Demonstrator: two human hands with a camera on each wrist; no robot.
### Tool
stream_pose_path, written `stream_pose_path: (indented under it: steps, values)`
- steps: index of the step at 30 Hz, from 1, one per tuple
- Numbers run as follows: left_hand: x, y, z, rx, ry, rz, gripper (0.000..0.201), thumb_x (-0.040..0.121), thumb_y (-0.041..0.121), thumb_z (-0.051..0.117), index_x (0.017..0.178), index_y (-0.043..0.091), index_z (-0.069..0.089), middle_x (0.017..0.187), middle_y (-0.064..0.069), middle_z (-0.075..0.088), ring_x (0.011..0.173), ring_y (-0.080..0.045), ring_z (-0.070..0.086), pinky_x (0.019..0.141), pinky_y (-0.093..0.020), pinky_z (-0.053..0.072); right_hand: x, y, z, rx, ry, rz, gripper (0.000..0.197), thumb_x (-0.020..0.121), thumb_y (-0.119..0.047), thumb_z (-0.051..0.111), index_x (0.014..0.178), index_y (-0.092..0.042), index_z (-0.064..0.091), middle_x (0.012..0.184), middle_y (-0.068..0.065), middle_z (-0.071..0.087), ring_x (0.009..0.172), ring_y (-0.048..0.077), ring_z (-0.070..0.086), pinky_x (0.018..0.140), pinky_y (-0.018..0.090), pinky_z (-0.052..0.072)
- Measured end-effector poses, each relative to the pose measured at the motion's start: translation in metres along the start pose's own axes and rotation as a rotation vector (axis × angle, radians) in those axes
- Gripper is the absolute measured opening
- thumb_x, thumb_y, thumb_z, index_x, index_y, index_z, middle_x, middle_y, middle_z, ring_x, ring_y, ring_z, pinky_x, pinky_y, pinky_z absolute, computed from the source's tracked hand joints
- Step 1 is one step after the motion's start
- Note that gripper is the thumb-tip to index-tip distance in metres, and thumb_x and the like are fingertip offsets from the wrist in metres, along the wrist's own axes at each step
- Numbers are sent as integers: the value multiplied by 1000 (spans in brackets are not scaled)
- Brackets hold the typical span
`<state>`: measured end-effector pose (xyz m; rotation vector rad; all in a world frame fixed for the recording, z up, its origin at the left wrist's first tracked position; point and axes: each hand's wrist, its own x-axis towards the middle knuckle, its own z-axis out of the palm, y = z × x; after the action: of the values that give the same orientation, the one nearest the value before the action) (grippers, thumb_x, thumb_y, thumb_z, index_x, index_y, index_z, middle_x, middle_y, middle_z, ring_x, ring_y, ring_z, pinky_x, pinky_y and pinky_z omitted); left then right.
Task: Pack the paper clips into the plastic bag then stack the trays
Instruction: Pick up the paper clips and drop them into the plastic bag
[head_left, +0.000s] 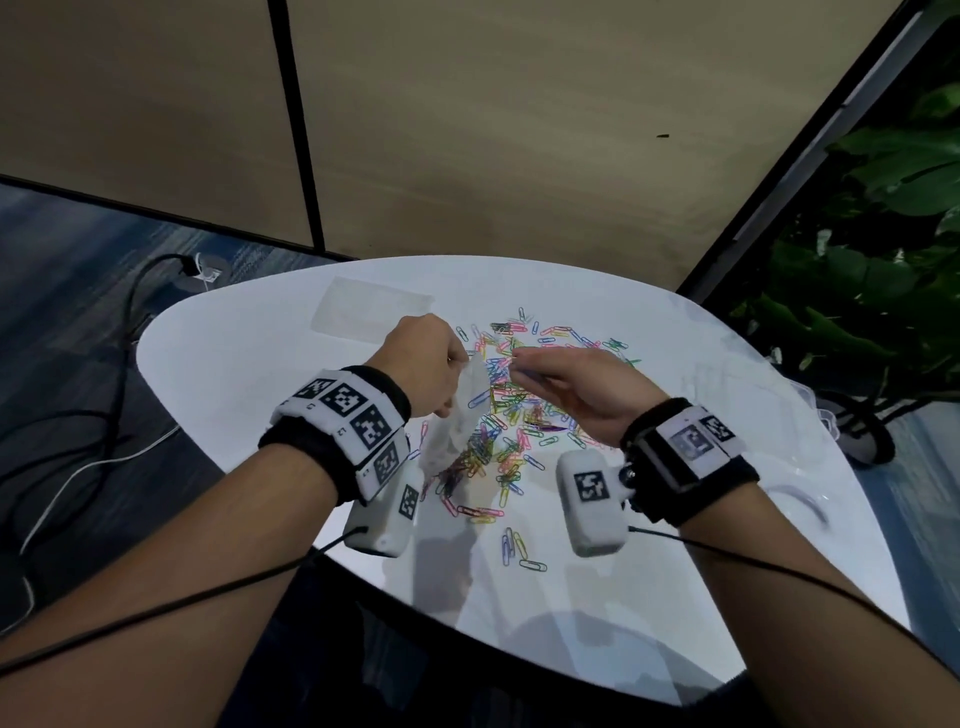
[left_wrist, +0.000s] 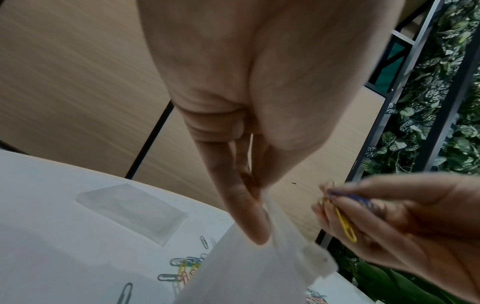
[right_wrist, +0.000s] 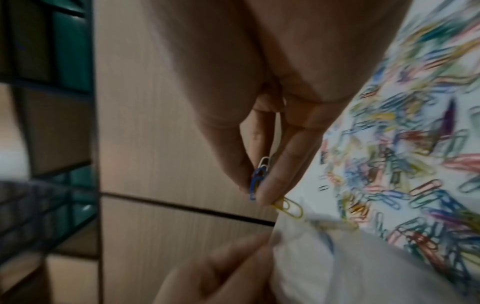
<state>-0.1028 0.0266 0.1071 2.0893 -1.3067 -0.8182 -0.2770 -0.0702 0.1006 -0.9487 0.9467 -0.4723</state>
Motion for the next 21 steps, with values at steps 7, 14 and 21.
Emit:
stream_pose_path:
  steps: [7, 14, 21]
  values:
    - [-1, 14, 10, -16, -33, 26, 23, 99, 2, 51, 104, 0, 73, 68, -6, 67, 59, -23, 75, 65, -34, 64, -8, 25, 30, -606, 63, -198, 19, 87, 2, 63, 101, -5, 74, 100, 16, 74, 80, 21, 73, 85, 42, 60]
    - [1, 16, 10, -48, -28, 33, 28, 101, 2, 48, 120, 1, 69, 67, -8, 67, 55, -19, 72, 61, -28, 63, -18, 14, 16, -767, 237, -395, 27, 72, -2, 82, 96, -9, 73, 88, 4, 72, 65, 19, 73, 46, 16, 50]
    - [0, 15, 10, -51, -40, 25, 27, 101, 4, 49, 121, 3, 68, 68, -8, 68, 65, -24, 76, 65, -29, 64, -1, 27, 6, -771, 198, -272, 13, 75, -2, 80, 86, -7, 75, 73, 14, 75, 66, 25, 74, 72, 41, 62]
